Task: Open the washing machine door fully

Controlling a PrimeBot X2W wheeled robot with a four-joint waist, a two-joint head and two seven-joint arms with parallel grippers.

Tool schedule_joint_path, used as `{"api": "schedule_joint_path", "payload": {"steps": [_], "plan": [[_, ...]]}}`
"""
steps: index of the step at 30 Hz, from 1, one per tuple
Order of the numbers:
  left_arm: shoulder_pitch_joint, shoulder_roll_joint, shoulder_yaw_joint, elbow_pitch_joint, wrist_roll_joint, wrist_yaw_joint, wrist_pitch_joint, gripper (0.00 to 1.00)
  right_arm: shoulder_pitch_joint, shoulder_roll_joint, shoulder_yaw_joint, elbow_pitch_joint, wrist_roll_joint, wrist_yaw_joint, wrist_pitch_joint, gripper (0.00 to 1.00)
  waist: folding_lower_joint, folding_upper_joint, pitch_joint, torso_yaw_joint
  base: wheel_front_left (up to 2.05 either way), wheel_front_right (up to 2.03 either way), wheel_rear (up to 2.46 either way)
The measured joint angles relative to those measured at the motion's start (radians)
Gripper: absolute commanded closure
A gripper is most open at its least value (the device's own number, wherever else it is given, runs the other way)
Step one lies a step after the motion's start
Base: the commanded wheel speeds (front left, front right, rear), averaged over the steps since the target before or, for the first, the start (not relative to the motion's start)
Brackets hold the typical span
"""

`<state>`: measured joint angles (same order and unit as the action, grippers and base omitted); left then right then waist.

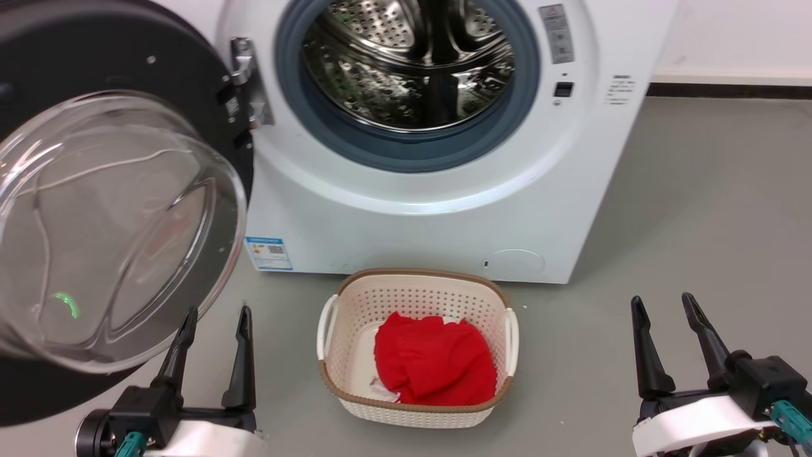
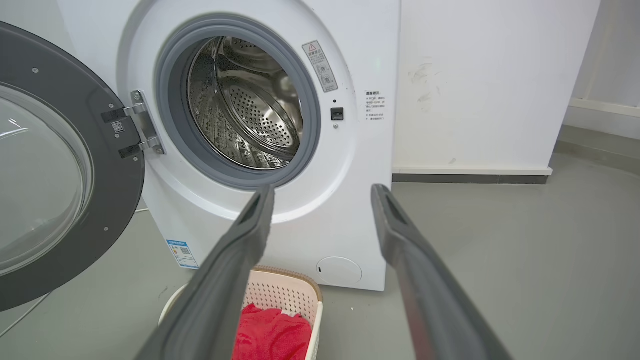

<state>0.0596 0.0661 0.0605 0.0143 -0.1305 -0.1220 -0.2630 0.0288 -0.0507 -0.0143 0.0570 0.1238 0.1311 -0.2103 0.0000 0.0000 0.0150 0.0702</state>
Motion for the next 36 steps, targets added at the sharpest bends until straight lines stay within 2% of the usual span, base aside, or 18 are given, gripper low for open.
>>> {"api": "schedule_joint_path", "payload": {"steps": [10,25,26,29,30,36], "plan": [[-0.028,0.018,-0.013,0.015,0.009,-0.003,0.0,0.0,0.017,0.0,0.003,-0.011,-0.01,0.0,0.009,0.0,0.0,0.0,-0.013,-0.079,0.0,0.0,0.0],[-0.026,0.013,0.002,0.035,0.025,-0.003,0.0,0.0,0.018,0.0,0.002,-0.014,0.0,0.0,0.01,0.0,0.0,0.0,-0.006,-0.08,0.0,0.0,0.0],[-0.025,0.012,0.002,0.039,0.026,-0.003,0.0,1.0,0.019,0.0,0.003,-0.01,0.0,0.0,0.01,1.0,0.0,0.0,-0.006,-0.08,0.0,0.0,0.0],[-0.013,0.009,0.002,0.068,0.017,-0.003,0.007,1.0,0.026,0.0,0.005,0.013,0.008,0.0,0.01,1.0,0.0,0.0,-0.006,-0.08,0.0,0.0,0.0],[-0.014,0.008,0.008,0.083,-0.038,-0.003,0.025,1.0,0.032,0.0,0.006,0.017,0.066,0.0,0.018,1.0,0.0,0.0,-0.006,-0.08,0.0,0.0,0.0],[-0.021,0.007,0.01,0.092,-0.14,-0.003,0.05,1.0,0.03,-0.003,0.005,0.03,0.174,0.0,0.035,1.0,0.0,0.0,-0.006,-0.079,0.0,0.0,0.0]]}}
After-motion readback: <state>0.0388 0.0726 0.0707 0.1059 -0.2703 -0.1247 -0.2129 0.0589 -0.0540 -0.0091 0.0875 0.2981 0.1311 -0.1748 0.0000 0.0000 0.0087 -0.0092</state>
